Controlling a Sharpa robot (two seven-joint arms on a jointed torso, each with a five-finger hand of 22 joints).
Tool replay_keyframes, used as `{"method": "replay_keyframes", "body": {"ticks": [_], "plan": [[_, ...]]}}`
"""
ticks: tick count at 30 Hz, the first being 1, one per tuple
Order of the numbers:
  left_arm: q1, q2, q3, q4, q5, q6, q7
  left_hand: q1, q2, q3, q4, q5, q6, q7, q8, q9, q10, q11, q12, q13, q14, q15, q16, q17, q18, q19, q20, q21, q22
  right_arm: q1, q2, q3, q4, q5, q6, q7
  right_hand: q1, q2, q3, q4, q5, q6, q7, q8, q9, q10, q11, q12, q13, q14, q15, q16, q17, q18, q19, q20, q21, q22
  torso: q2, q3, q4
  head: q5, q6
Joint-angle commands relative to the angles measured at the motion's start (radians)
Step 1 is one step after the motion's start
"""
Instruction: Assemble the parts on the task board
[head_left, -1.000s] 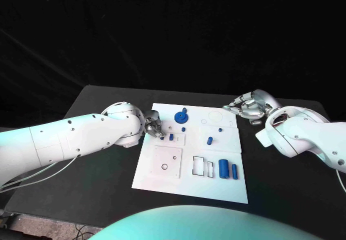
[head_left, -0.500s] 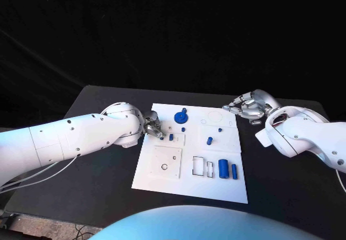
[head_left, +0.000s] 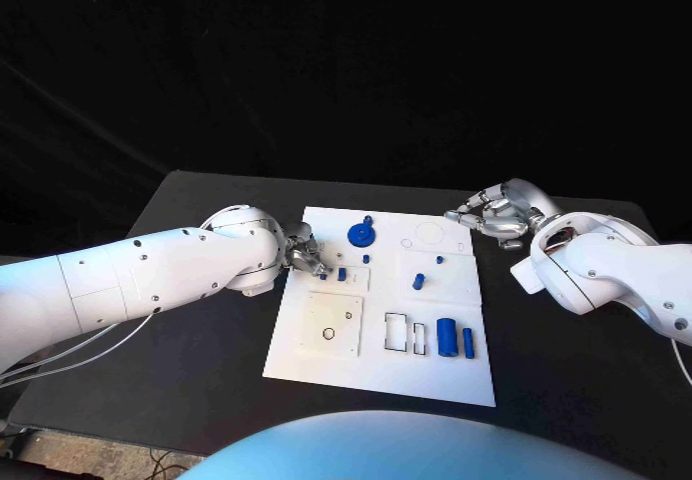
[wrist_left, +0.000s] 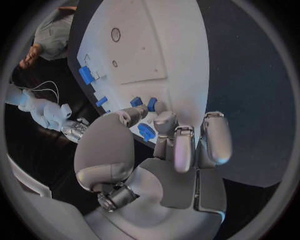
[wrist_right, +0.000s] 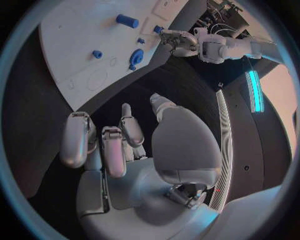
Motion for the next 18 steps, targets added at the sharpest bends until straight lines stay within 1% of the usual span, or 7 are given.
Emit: {"method": "replay_keyframes", "body": {"ticks": [1, 10, 11, 13, 14, 15, 18], "plan": [[-0.004, -0.001, -0.003, -0.005, 0.005, -0.002, -0.025, -0.015, 0.002, -0.014, 0.008, -0.007, 0.0, 0.006, -0.004, -0.002, -0.008, 0.0, -0.003, -0.001, 0.106, -0.006, 0.006, 0.263, -0.007, 0.005, -0.001, -0.002, 0.192, -0.001, 0.0, 0.0, 0.001, -0.012, 0.0, 0.009, 0.002, 0.006, -0.007, -0.001, 0.003, -0.008, 0.0, -0.001, 0.001, -0.005, 0.001, -0.006, 0.0, 0.079, -0.008, -0.005, 0.171, 0.011, -0.007, 0.002, -0.005, 0.156, 0.0, 0.0002, -0.0006, 0.0, 0.0], [-0.004, -0.007, -0.003, -0.002, 0.017, -0.021, -0.021, -0.041, -0.003, -0.081, 0.051, -0.014, 0.002, 0.007, -0.001, -0.002, -0.007, 0.001, -0.002, 0.0, 0.106, -0.006, 0.006, 0.263, -0.007, 0.006, -0.001, -0.002, 0.192, -0.001, -0.002, 0.0, 0.002, -0.012, -0.002, 0.009, 0.001, 0.006, -0.008, -0.001, 0.003, -0.009, 0.0, -0.001, 0.001, -0.005, 0.002, -0.007, -0.001, 0.079, -0.008, -0.006, 0.17, 0.011, -0.007, 0.002, -0.005, 0.156, 0.0, 0.0002, -0.0003, -0.002, 0.0], [-0.004, -0.008, -0.003, -0.001, 0.024, -0.023, -0.02, -0.048, -0.005, -0.103, 0.063, -0.014, 0.003, 0.008, 0.0, -0.001, -0.007, 0.002, -0.002, 0.0, 0.106, -0.006, 0.006, 0.263, -0.007, 0.005, -0.001, -0.002, 0.192, -0.001, -0.002, 0.0, 0.002, -0.012, -0.002, 0.009, 0.001, 0.006, -0.008, -0.001, 0.003, -0.009, 0.0, -0.001, 0.001, -0.005, 0.002, -0.007, -0.001, 0.079, -0.008, -0.006, 0.17, 0.011, -0.007, 0.002, -0.005, 0.156, 0.001, 0.0002, -0.0001, -0.002, 0.0], [-0.004, -0.01, -0.002, 0.0, 0.036, -0.029, -0.018, -0.042, 0.013, -0.187, 0.084, -0.014, 0.002, 0.006, 0.001, -0.001, -0.007, 0.001, -0.001, 0.001, 0.106, -0.007, 0.006, 0.263, -0.007, 0.006, -0.001, -0.002, 0.192, -0.001, -0.002, 0.0, 0.002, -0.012, -0.002, 0.009, 0.001, 0.006, -0.008, -0.001, 0.003, -0.009, 0.0, -0.001, 0.001, -0.005, 0.002, -0.007, -0.001, 0.079, -0.008, -0.006, 0.17, 0.011, -0.007, 0.002, -0.005, 0.156, 0.0, 0.0001, -0.0001, -0.003, 0.0], [-0.004, -0.01, -0.002, 0.001, 0.04, -0.032, -0.017, -0.049, 0.022, -0.228, 0.086, -0.015, 0.004, 0.006, 0.002, -0.001, -0.008, 0.0, -0.002, 0.001, 0.106, -0.007, 0.006, 0.263, -0.007, 0.006, -0.002, -0.002, 0.192, -0.001, -0.002, 0.0, 0.002, -0.012, -0.002, 0.009, 0.001, 0.006, -0.008, -0.001, 0.003, -0.009, 0.0, -0.001, 0.001, -0.005, 0.002, -0.007, -0.001, 0.079, -0.008, -0.006, 0.17, 0.011, -0.007, 0.002, -0.005, 0.156, 0.0, 0.0001, -0.0001, -0.002, 0.0], [-0.004, -0.011, -0.001, 0.002, 0.044, -0.036, -0.015, -0.05, 0.027, -0.25, 0.087, -0.015, 0.004, 0.005, 0.002, -0.001, -0.008, 0.0, -0.002, 0.001, 0.106, -0.007, 0.006, 0.263, -0.007, 0.005, -0.002, -0.002, 0.192, -0.001, -0.002, 0.0, 0.002, -0.012, -0.002, 0.009, 0.001, 0.006, -0.008, -0.001, 0.003, -0.009, 0.0, -0.001, 0.001, -0.005, 0.002, -0.007, -0.001, 0.079, -0.008, -0.006, 0.17, 0.011, -0.007, 0.002, -0.005, 0.156, 0.0, 0.0, -0.0002, -0.002, 0.0], [-0.004, -0.016, 0.002, 0.007, 0.066, -0.051, -0.009, -0.047, 0.065, -0.395, 0.09, -0.012, 0.006, 0.005, 0.002, -0.002, -0.008, -0.001, -0.001, 0.002, 0.106, -0.007, 0.006, 0.263, -0.007, 0.006, -0.002, -0.001, 0.192, -0.001, -0.003, 0.0, 0.002, -0.012, -0.002, 0.009, 0.001, 0.006, -0.008, -0.001, 0.003, -0.009, 0.0, -0.001, 0.001, -0.005, 0.002, -0.007, -0.001, 0.079, -0.008, -0.006, 0.17, 0.011, -0.007, 0.002, -0.005, 0.156, 0.0, 0.0002, -0.0003, -0.002, 0.0]]}}
